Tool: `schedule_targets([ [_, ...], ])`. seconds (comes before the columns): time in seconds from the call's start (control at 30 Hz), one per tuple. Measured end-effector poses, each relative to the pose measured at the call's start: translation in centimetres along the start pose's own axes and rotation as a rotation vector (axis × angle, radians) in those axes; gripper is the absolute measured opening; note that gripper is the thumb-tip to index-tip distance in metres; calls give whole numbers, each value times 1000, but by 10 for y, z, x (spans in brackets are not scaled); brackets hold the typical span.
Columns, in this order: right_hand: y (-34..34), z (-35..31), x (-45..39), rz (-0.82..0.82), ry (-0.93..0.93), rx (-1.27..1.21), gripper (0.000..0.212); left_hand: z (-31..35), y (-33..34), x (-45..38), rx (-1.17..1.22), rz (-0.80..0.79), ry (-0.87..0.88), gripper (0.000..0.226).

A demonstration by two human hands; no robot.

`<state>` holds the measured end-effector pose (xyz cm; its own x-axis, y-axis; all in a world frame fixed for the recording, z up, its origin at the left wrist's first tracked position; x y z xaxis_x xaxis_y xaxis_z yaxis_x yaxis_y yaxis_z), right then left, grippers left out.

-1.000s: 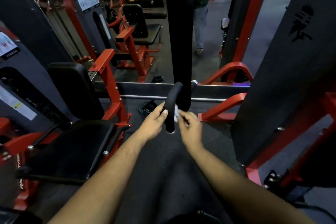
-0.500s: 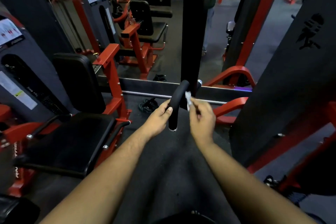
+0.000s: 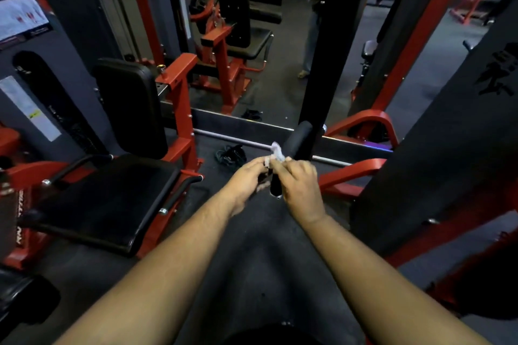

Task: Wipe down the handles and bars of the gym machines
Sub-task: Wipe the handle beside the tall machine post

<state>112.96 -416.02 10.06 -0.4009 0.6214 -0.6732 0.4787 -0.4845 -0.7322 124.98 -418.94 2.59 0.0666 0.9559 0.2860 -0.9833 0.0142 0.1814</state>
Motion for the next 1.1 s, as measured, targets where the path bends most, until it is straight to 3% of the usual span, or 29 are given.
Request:
schedule_targets([
  [0.1, 29, 0, 33, -143, 84, -62, 44, -3, 0, 1, 61, -24, -34, 45],
  [0.27, 62, 43, 88, -378, 421, -195, 28, -2, 5, 9, -44, -72, -6, 48],
  [0.47, 51, 54, 123, -345, 642, -210, 23, -50, -6, 26, -414, -34, -86, 52],
  [0.67, 15, 65, 187, -324, 883, -180, 23, -107, 24, 42, -795, -272, -127, 62],
  [0.87, -60, 84, 265, -323, 1019, -147, 26, -129, 112, 76, -1043, -480, -31, 68],
  [1.1, -177, 107, 389, -292, 1177, -70, 27, -161, 252, 149, -1166, -697, 96, 68],
])
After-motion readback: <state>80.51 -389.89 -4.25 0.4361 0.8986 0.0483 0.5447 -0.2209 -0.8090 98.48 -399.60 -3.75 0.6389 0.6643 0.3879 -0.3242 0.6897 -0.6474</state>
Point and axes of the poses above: each hand's wrist, its own x-axis away from the middle knuckle, its own y-axis out of the palm, z = x × y, the point moved 9 cm from there along -x, towards the middle knuckle, and after that the axes turned 2 degrees about x, right-handed, at the moved point
